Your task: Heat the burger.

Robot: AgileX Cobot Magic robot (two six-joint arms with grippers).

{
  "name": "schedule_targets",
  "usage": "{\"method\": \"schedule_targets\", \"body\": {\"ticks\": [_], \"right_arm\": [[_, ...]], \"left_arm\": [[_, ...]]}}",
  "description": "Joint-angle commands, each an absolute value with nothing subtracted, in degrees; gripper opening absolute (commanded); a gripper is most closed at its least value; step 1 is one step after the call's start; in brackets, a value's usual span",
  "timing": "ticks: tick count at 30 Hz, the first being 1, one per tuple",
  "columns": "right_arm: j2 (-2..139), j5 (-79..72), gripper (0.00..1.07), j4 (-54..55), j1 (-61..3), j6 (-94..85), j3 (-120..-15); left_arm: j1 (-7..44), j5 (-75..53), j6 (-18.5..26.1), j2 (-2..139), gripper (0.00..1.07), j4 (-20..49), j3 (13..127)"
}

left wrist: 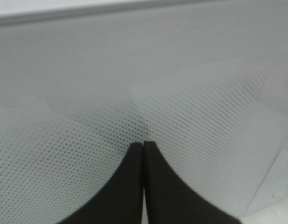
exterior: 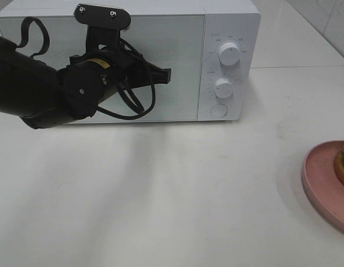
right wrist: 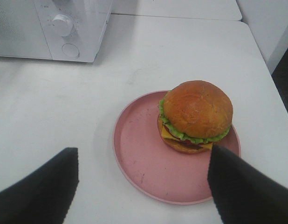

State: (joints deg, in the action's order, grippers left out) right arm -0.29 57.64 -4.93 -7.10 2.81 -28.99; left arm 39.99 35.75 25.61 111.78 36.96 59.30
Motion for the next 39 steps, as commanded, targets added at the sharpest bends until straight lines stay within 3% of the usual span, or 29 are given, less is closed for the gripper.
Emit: {"method": "schedule_targets", "body": {"ticks": [1,10,13,14,15,16,17,19,31,39], "right_arm": [[-2.0,56.9,0.75,-4.9,-6.7,2.2,-28.7],[-2.0,56.9,0.75,-4.9,-6.7,2.2,-28.7],[-2.0,56.9,0.75,-4.9,-6.7,2.2,-28.7],[-2.0,56.9,0.75,-4.9,-6.7,2.2,-28.7],[-2.0,56.9,0.75,-4.9,-6.7,2.2,-28.7],[-2.0,56.9,0.75,-4.9,-6.7,2.2,-28.7],[-2.0,56.9,0.75,-4.9,-6.7,2.2,-28.7],[-2.0,56.9,0.75,-4.9,-6.7,2.2,-28.7],[-2.0,56.9,0.75,-4.9,-6.7,2.2,-28.7],[-2.0,56.9,0.75,-4.9,-6.7,2.2,-28.7]], "left_arm": [[39.0,38.0,25.8,111.1,0.00,39.4,61.2],[42.2,31.9,25.8,106.9,0.00,40.7,55.3],[43.1,27.7,25.8,104.5,0.10,43.1,52.8],[43.1,22.8,25.8,103.0,0.29,43.4,51.9],[43.1,22.8,25.8,103.0,0.29,43.4,51.9],[43.0,17.4,26.0,101.6,0.64,43.3,51.4],[43.0,17.4,26.0,101.6,0.64,43.3,51.4],[42.9,11.2,25.9,100.2,1.01,43.3,50.9],[42.6,-12.3,25.5,95.6,0.98,36.1,50.9],[33.4,-34.5,25.3,92.4,0.98,35.9,51.0]]}}
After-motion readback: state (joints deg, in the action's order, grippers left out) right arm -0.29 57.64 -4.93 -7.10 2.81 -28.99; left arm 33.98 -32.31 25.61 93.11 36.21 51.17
